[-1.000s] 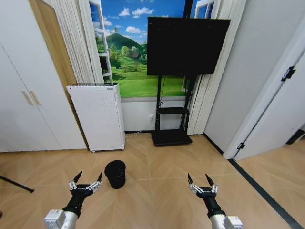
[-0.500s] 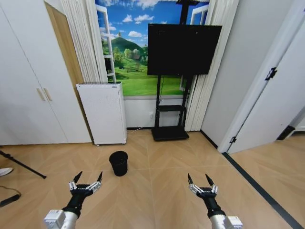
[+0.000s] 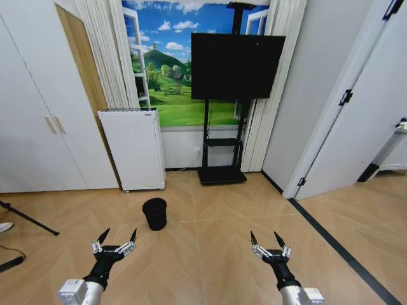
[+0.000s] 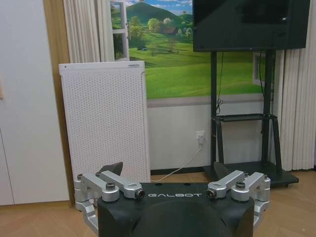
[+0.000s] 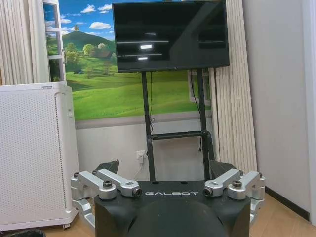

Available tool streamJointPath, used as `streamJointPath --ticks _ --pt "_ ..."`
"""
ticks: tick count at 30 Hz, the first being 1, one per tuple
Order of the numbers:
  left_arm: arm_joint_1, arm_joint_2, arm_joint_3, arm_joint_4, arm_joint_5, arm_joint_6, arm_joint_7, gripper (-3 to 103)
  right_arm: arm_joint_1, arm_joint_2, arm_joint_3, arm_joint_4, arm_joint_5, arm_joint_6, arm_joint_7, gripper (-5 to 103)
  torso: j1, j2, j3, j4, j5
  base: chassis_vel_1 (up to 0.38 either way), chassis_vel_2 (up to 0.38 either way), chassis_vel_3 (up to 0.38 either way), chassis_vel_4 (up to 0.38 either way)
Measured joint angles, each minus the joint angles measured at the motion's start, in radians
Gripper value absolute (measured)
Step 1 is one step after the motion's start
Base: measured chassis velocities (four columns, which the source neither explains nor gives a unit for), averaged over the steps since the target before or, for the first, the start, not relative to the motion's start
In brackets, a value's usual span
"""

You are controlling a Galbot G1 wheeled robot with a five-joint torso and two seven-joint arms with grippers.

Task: Pick up the trash bin and place the garbage on the floor into it.

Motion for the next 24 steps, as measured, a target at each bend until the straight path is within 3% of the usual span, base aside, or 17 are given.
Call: streamJointPath --ticks 14,24 --pt "0.0 0.0 0.0 0.0 0.0 0.0 0.0 100 0.0 0.0 0.001 0.0 0.0 0.0 0.0 100 0.0 0.0 0.0 0.0002 0.0006 -0.092 -0.205 0.103 0.186" --pt "0.0 0.0 0.0 0.0 0.0 0.0 0.0 100 0.0 0.0 0.0 0.0 0.0 0.0 0.0 100 0.0 0.0 0.0 -0.0001 0.0003 0.145 -0.048 -0.144 0.044"
